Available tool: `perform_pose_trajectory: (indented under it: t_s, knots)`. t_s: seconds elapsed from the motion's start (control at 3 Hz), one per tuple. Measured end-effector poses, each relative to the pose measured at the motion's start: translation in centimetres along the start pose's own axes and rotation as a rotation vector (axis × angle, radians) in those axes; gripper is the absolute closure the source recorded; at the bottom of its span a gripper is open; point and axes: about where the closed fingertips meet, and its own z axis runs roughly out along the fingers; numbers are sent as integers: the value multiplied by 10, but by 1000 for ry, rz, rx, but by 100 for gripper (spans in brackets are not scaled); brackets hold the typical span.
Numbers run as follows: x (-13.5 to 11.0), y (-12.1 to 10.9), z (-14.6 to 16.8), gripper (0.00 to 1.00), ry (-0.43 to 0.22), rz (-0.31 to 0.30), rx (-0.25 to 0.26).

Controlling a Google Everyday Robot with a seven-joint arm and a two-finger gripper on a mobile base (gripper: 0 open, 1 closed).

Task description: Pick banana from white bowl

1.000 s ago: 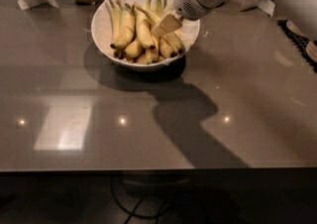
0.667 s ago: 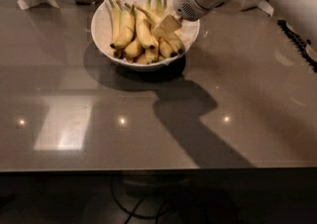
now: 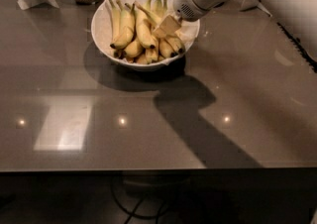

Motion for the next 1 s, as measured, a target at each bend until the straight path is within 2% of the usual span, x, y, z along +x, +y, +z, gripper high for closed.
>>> perform_pose_trajectory:
  t_s: [0.33, 0.67, 1.0]
  knots:
    - [2, -1, 4, 62, 7, 5, -3]
    - [2, 0, 4, 85, 7, 5, -4]
    - [-7, 9, -13, 100, 5, -18, 2]
